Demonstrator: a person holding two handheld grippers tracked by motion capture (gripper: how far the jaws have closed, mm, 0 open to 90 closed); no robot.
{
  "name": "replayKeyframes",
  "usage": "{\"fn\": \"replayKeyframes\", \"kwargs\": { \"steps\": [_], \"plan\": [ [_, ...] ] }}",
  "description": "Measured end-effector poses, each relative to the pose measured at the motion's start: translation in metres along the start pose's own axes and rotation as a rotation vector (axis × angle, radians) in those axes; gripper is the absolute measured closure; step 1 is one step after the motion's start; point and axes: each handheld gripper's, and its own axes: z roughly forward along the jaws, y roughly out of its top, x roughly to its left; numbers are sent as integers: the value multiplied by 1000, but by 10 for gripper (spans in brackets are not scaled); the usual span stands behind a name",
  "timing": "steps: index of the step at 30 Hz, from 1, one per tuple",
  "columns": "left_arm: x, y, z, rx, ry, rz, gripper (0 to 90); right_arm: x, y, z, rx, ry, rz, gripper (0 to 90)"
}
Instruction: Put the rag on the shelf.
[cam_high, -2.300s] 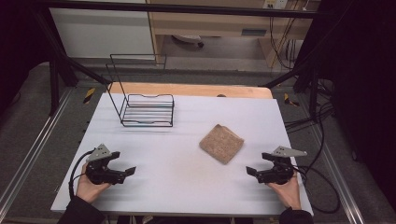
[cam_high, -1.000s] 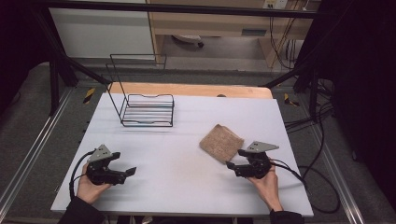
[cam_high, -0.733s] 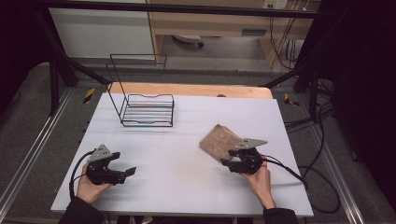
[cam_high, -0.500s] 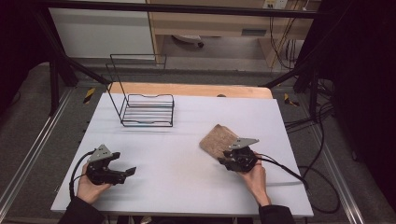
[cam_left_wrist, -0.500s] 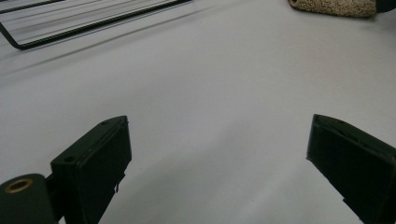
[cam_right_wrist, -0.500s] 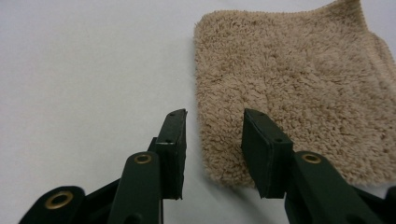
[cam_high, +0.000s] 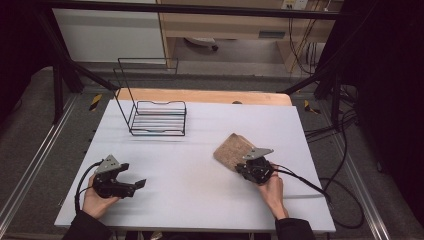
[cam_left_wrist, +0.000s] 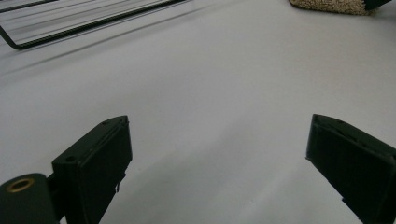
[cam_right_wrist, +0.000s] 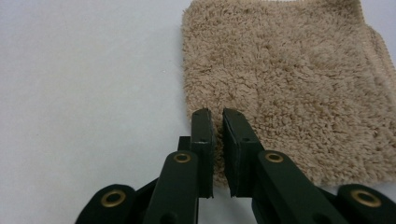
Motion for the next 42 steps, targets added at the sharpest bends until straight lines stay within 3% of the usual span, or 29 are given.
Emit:
{"fn": "replayKeyframes", "kwargs": {
  "steps": [6, 9, 18, 28, 37, 42],
  "plan": [
    [0, 0, 0, 0, -1, 0, 67, 0, 3, -4, -12, 1, 19, 856],
    [0, 0, 0, 1, -1, 0, 67, 6, 9, -8, -18, 1, -2, 859],
    [0, 0, -1, 2, 1, 2, 67, 28, 24, -10, -31, 79, 28, 862],
    [0, 0, -1, 3, 1, 4, 67, 55, 44, -16, -41, 175, 11, 865],
    [-1, 1, -1, 2, -1, 7, 67, 71, 57, -14, -37, 221, -17, 865],
    [-1, 1, -1, 3, -1, 8, 67, 82, 70, -4, -48, 240, -20, 864]
  ]
}}
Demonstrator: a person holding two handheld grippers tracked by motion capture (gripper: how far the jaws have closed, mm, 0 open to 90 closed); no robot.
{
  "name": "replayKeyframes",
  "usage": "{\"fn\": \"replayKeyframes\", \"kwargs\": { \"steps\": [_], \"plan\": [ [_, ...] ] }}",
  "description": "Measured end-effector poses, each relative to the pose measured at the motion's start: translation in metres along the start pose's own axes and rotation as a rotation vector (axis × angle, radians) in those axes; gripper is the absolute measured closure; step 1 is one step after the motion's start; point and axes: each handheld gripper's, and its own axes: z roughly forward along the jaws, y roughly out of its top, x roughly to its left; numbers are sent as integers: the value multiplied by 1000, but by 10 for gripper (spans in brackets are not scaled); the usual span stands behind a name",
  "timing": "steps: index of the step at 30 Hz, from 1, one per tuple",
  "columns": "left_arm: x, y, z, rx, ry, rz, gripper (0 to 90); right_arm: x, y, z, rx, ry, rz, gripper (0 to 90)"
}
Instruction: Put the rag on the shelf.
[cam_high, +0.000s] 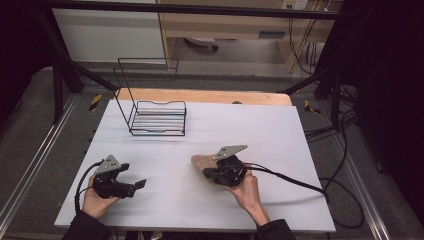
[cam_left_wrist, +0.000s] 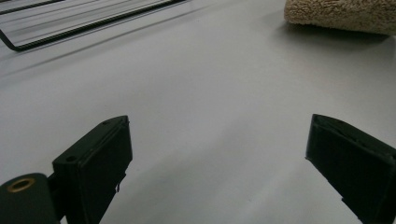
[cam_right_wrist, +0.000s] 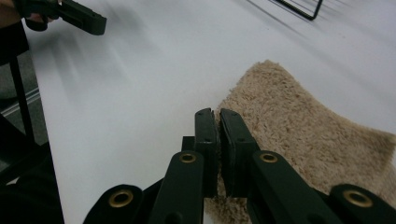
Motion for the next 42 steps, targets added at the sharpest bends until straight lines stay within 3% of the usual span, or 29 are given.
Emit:
{"fn": "replayKeyframes", "kwargs": {
  "steps": [6, 10, 18, 19, 21, 24, 26, 30, 31, 34, 37, 40, 42],
  "plan": [
    [0, 0, 0, 1, 0, 0, 67, 5, 7, 24, 12, 7, 13, 864],
    [0, 0, 0, 3, 0, 0, 67, 8, 8, 48, 25, 10, 50, 865],
    [-1, 0, 1, 5, -3, -2, 67, 19, 5, 67, 55, -2, 41, 861],
    [-1, 0, 1, 6, -3, -3, 67, 19, 4, 69, 55, -1, 40, 855],
    [-2, 0, 1, 8, -4, -2, 67, 19, 2, 71, 51, 23, 59, 762],
    [-2, 1, 1, 14, -4, -5, 67, 20, 4, 67, 24, 36, 54, 703],
    [-4, 2, 1, 10, -8, -11, 67, 20, 7, 57, 1, 21, 35, 615],
    [-11, 8, 1, 5, -20, -27, 73, 9, 2, 28, -52, -64, 37, 490],
    [-14, 11, 2, 3, -24, -35, 80, -1, -7, 14, -68, -113, 53, 458],
    [-28, 24, 11, 3, -40, -72, 118, -15, -27, 1, -65, -150, 94, 425],
    [-38, 32, 19, 15, -49, -81, 179, -25, -46, -7, -61, -164, 140, 416],
    [-60, 43, 44, 66, -87, -78, 261, -27, -60, -10, -64, -174, 172, 419],
    [-66, 45, 51, 83, -97, -78, 303, -26, -65, -10, -61, -179, 170, 438]
  ]
}}
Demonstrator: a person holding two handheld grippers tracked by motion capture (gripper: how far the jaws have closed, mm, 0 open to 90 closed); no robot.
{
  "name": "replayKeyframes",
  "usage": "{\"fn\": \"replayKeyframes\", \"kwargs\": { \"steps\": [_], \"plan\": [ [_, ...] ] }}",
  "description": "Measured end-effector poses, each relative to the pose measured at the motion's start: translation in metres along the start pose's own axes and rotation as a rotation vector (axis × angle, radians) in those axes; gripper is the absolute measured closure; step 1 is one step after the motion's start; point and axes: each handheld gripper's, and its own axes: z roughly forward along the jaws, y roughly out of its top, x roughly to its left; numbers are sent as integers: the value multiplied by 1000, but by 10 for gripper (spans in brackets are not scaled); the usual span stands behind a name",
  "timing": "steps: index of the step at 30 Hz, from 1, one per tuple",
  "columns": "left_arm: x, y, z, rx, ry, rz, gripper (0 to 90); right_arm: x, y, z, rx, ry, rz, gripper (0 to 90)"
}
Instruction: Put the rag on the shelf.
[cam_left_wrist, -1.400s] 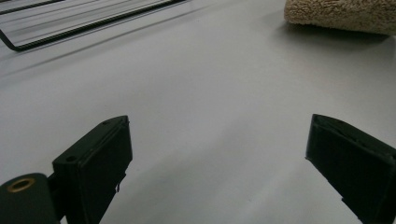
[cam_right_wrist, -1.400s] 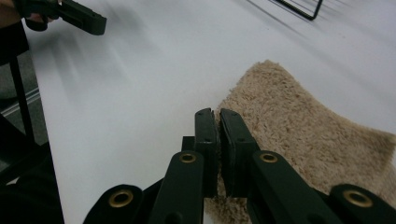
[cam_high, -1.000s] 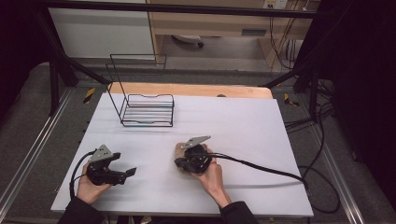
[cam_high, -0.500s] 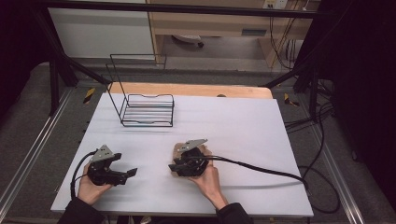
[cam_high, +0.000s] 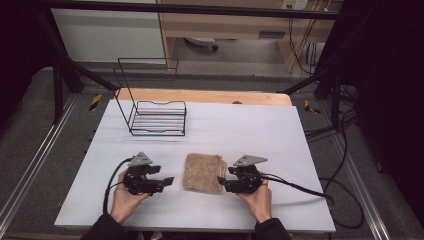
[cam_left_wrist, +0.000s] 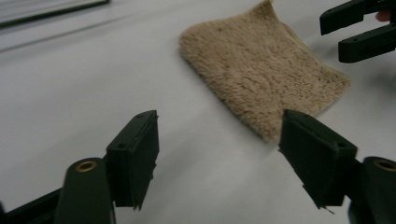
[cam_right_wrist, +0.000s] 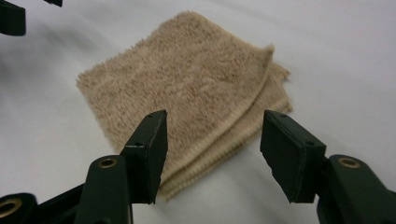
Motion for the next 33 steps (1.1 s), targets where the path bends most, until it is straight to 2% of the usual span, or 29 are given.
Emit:
{"fn": "replayKeyframes", "kwargs": {
  "steps": [3, 5, 8, 10, 13, 15, 16, 17, 19, 21, 22, 23, 27, 28, 29, 30, 31, 32, 33],
  "plan": [
    [-13, 4, 20, 35, -51, -16, 349, 2, -3, 1, 4, 7, 2, 466],
    [-19, 7, 34, 60, -79, -37, 418, 4, -5, 3, 7, 15, 16, 495],
    [-21, 7, 39, 73, -73, -35, 499, 5, -7, 6, 20, 15, 32, 511],
    [-23, 4, 43, 84, -52, -26, 581, 6, -8, 8, 26, 21, 46, 516],
    [-23, 1, 47, 95, -54, -36, 669, 7, -11, 13, 35, 23, 64, 525],
    [-23, 0, 48, 99, -59, -46, 692, 8, -11, 14, 37, 18, 64, 532],
    [-23, 0, 48, 99, -59, -49, 714, 8, -12, 15, 38, 18, 68, 541],
    [-23, 0, 48, 102, -63, -59, 774, 10, -13, 16, 30, 14, 71, 575],
    [-24, 0, 48, 107, -64, -71, 819, 12, -13, 16, 30, 6, 70, 623],
    [-26, 1, 46, 112, -58, -75, 836, 13, -12, 17, 37, 12, 64, 718],
    [-26, 1, 45, 116, -55, -77, 836, 13, -12, 17, 37, 12, 64, 718],
    [-27, 1, 44, 119, -58, -77, 842, 13, -11, 19, 40, 34, 79, 787],
    [-29, -1, 36, 130, -51, -71, 845, 11, -8, 23, 30, 60, 88, 819],
    [-29, -2, 33, 132, -49, -70, 846, 12, -7, 25, 28, 84, 95, 824],
    [-29, -4, 30, 136, -51, -74, 846, 14, -6, 27, 30, 89, 86, 824],
    [-29, -8, 24, 138, -28, -63, 846, 16, -4, 28, 31, 94, 66, 825],
    [-29, -8, 24, 138, -28, -63, 846, 19, -3, 29, 34, 98, 54, 824],
    [-31, -11, 18, 142, 1, -53, 846, 24, -1, 31, 39, 104, 39, 823],
    [-32, -14, 14, 143, 0, -63, 845, 26, -1, 33, 43, 105, 26, 821]
  ]
}}
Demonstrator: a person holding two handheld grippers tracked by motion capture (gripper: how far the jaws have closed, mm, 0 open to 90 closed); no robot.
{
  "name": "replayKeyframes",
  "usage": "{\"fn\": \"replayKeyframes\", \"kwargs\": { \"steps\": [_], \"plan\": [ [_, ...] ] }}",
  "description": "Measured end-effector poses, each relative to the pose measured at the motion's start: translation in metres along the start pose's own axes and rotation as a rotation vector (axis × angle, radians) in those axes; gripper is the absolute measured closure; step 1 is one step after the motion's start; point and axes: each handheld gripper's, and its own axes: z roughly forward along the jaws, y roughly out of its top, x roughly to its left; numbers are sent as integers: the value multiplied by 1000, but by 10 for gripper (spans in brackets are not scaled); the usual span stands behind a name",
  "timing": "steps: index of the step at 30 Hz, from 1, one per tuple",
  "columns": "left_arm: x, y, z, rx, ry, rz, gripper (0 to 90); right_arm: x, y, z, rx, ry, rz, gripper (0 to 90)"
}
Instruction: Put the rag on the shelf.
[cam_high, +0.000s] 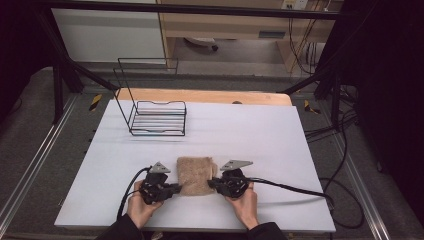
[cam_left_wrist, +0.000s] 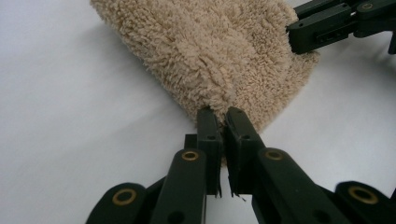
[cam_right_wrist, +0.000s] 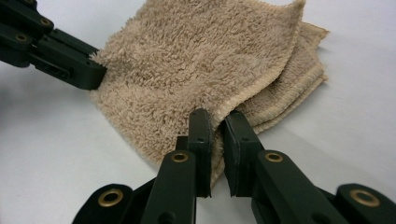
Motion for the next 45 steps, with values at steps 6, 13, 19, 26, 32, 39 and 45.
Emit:
{"fn": "replayKeyframes", "kwargs": {
  "steps": [6, 13, 19, 26, 32, 39, 45],
  "plan": [
    [0, -5, 0, -9, 21, 19, 792, 2, 1, 3, 2, 8, -30, 754],
    [12, 1, -13, -91, 38, 48, 481, -9, 2, -16, -61, -23, -39, 495],
    [30, 20, -13, -108, 28, 40, 306, -30, -4, -36, -87, -49, -38, 318],
    [44, 36, 1, -100, 45, 32, 190, -46, -9, -49, -114, -61, -44, 165],
    [55, 47, 10, -121, 49, 6, 173, -57, -11, -56, -104, -58, -25, 82],
    [67, 53, 25, -117, 54, -47, 301, -60, -12, -57, -95, -63, -18, 43],
    [69, 51, 30, -109, 80, -37, 411, -60, -12, -56, -103, -61, -14, 41]
  ]
}}
